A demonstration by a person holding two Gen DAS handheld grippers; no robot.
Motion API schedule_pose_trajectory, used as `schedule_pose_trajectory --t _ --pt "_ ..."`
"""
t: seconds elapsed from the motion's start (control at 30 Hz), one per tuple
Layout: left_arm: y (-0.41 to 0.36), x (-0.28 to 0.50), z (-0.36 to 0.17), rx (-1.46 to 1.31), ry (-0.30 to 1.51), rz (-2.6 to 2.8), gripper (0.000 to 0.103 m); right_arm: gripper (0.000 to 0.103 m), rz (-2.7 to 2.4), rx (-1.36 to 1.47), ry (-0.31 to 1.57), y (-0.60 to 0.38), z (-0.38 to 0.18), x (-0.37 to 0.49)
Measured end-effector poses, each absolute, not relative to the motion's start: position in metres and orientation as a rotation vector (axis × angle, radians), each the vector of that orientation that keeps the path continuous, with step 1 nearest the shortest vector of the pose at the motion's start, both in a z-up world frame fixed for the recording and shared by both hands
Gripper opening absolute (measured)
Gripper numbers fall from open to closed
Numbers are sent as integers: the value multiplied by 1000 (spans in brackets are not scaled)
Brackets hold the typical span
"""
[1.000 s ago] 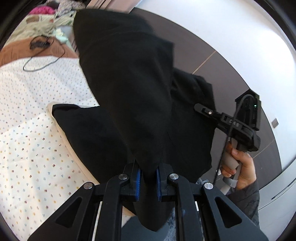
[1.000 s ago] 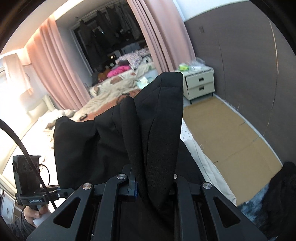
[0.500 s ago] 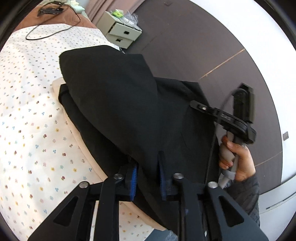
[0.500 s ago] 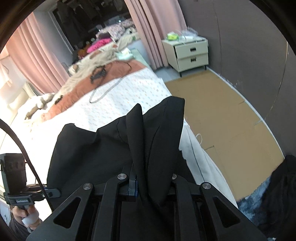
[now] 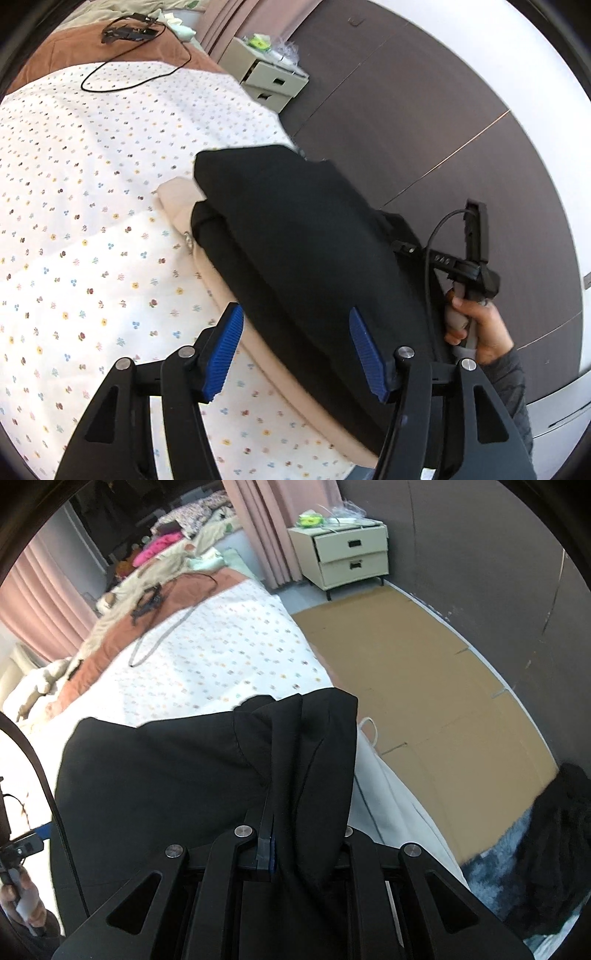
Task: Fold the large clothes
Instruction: 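Lower the folded jacket onto the beige stack with both tools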
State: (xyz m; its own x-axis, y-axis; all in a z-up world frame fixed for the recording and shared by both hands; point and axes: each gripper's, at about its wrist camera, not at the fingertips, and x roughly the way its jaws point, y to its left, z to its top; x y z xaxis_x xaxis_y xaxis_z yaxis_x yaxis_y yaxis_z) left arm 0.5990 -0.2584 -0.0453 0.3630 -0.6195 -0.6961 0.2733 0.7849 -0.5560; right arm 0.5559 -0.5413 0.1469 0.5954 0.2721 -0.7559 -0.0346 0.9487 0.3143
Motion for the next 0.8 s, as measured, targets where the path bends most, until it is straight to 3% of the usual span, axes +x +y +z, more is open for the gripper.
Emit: schedule_pose_trajectory --t 0.13,0.27,0.3,0.57,0.8 --pt "-263 599 -47 -400 1087 -596 60 19 118 317 933 -541 143 568" --pt "-268 596 -40 -408 1078 -597 60 59 39 351 945 -548 150 557" --pt "-267 596 -38 -417 1074 -595 60 64 27 346 935 -549 153 549" --pt "-261 588 -25 -476 1060 -615 60 68 -11 443 820 -582 176 434" --pt "-260 592 -22 -495 1071 -626 60 68 -63 591 746 -601 152 333"
